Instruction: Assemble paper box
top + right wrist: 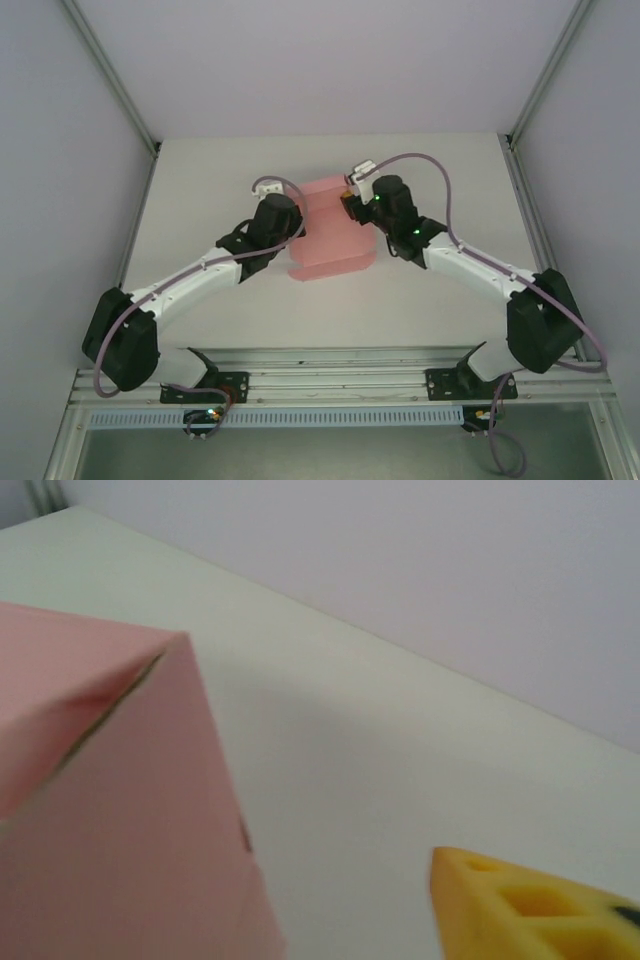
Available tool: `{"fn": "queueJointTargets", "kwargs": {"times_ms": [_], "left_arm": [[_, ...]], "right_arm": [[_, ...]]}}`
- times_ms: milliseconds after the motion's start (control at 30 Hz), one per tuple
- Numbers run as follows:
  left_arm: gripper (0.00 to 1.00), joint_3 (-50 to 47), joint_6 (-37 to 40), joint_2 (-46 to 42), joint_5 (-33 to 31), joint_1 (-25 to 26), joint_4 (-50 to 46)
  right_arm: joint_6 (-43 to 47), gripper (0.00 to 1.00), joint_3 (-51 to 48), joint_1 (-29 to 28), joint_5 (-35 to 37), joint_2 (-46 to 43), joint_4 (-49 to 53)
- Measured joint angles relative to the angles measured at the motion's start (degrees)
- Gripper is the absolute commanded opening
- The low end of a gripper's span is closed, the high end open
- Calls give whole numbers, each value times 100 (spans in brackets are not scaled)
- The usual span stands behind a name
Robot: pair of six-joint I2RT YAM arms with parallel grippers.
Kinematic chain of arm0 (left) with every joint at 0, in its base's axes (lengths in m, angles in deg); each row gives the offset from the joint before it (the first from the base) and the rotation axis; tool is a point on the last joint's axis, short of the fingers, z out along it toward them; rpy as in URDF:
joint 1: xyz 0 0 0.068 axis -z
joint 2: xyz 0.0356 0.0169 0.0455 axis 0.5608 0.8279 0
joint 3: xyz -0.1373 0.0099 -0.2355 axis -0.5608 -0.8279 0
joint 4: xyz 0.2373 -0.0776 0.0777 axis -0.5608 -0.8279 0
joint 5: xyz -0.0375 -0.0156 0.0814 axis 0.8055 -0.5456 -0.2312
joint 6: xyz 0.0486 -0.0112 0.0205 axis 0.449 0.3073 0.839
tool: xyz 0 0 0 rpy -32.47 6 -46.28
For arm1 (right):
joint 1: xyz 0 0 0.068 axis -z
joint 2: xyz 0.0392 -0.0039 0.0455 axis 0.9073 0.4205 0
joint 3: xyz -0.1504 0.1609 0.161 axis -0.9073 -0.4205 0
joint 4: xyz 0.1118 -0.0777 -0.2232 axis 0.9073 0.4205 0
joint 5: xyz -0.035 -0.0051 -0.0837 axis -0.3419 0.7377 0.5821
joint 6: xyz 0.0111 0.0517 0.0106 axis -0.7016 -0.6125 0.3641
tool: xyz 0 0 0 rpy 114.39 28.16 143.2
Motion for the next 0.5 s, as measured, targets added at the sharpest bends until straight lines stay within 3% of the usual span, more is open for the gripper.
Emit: {"fn": "queueJointTargets", "kwargs": {"times_ms": [133,300,367,500], "left_arm": [[0,326,55,197,-83,-83,-153],[0,365,55,225,-247,-149,-278],[0,365,55,225,-280,-149,-363],[0,369,55,249,-273,-149,-444]], "right_arm": [[22,100,-332,85,-883,-509,92],[-17,100,-813,90,-1578,-1460,116],[-101,100,-942,85,-1593,-1781,0],[-208,90,-850,87,-1357,-1912,33]]}}
